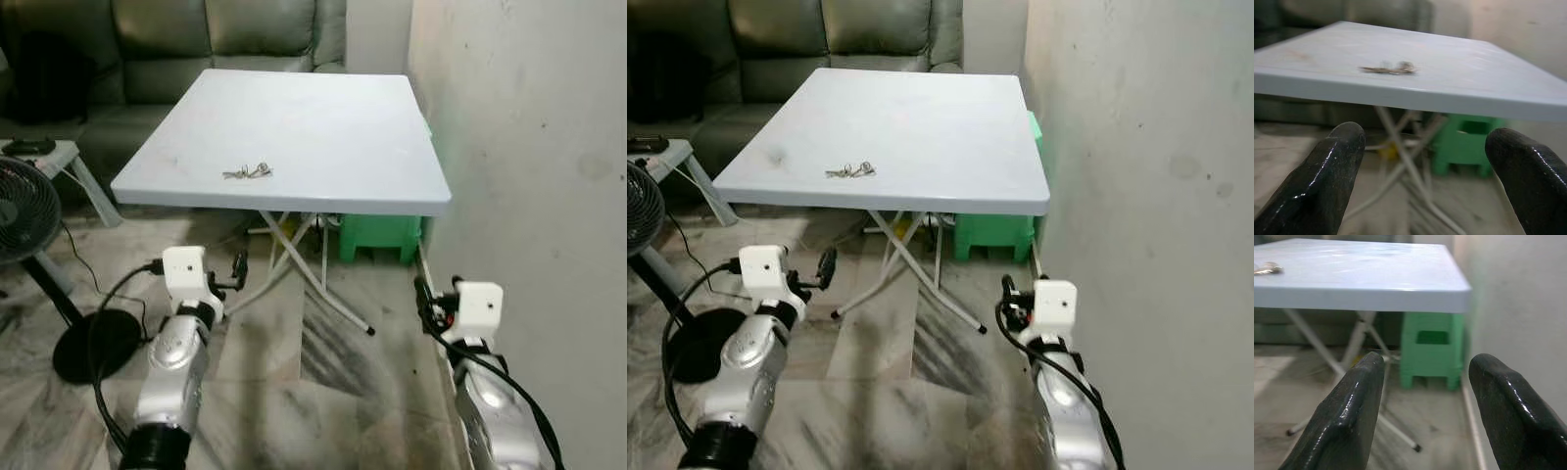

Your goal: Hang keys on a hook

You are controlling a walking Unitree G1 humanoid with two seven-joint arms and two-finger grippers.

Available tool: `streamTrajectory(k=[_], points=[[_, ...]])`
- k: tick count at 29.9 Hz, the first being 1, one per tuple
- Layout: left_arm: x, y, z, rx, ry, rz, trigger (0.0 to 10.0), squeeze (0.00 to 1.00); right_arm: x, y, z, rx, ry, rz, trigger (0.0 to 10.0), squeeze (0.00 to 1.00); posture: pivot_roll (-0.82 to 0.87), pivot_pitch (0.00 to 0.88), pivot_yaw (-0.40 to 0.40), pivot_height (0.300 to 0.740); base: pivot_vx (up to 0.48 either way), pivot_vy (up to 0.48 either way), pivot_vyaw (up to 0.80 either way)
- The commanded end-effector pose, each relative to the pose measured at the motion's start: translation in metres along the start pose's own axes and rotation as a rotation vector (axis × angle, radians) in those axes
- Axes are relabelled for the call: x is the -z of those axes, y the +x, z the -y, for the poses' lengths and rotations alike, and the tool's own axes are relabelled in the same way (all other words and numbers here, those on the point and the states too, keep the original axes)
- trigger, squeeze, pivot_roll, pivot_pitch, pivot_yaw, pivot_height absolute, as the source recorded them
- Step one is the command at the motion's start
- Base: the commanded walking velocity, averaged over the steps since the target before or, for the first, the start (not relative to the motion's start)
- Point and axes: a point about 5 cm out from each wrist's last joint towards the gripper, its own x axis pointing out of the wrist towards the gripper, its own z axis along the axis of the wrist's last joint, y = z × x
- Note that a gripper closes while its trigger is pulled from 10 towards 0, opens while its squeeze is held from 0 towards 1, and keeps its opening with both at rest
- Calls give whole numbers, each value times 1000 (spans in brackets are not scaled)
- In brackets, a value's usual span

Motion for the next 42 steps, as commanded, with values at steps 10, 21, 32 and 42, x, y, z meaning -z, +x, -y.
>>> streamTrajectory(k=[10,21,32,42], points=[[-5,4,-4,-6,-7,8,10000,0,-5,3,-5,-15,18,19,10000,0,56,0,-2,740,0,439,0],[-4,4,-3,-1,-13,6,10000,0,-4,2,-5,-20,19,17,10000,0,53,0,-5,740,0,342,0],[-4,4,-2,6,-15,6,10000,0,-4,1,-5,-25,18,15,10000,0,50,0,-5,740,0,352,0],[-3,4,-2,11,-16,4,10000,0,-3,-1,-5,-26,20,12,10000,0,48,0,-3,740,0,367,0]])
